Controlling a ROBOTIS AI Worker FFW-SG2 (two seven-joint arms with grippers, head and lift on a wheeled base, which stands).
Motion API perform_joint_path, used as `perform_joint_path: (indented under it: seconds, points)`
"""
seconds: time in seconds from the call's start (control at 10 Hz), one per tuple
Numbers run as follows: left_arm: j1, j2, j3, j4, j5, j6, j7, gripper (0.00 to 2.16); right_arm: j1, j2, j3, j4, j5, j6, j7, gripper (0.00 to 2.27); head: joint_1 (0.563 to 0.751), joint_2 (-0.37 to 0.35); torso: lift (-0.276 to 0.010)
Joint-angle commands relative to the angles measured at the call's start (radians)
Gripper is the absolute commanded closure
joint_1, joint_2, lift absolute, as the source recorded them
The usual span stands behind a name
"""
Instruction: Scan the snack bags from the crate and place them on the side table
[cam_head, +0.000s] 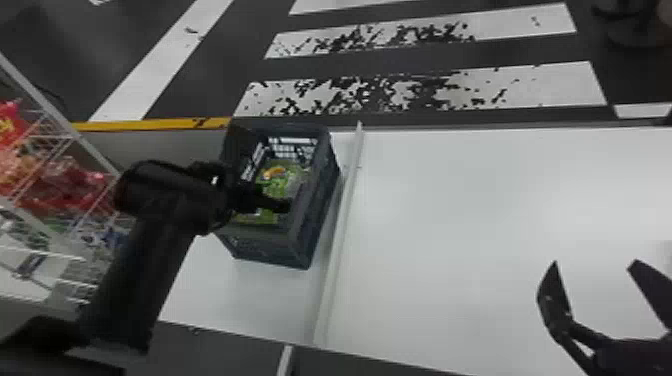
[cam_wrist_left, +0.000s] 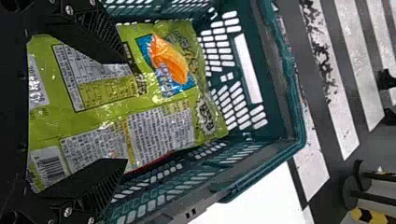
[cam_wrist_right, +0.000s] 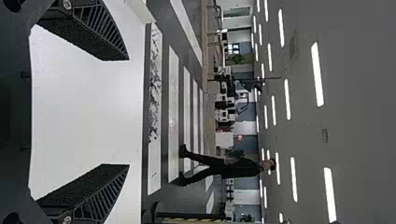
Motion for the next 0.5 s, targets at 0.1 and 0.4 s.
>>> perform_joint_path:
  seconds: [0.1,0.4]
  points:
    - [-0.021,-0.007,-0.020,0.069,-0.005,0.016,-0.005,0.29,-0.008,-0.004,0.006,0.000,0.002,0.022,0.001,0.06,0.695,0.284,-0.050]
    - [-0.016,-0.017,0.003,0.069,0.039,0.016,0.040,2.13,-0.012,-0.004,0.006,0.001,0.000,0.035,0.001,0.06,0.695,0.290,-0.050]
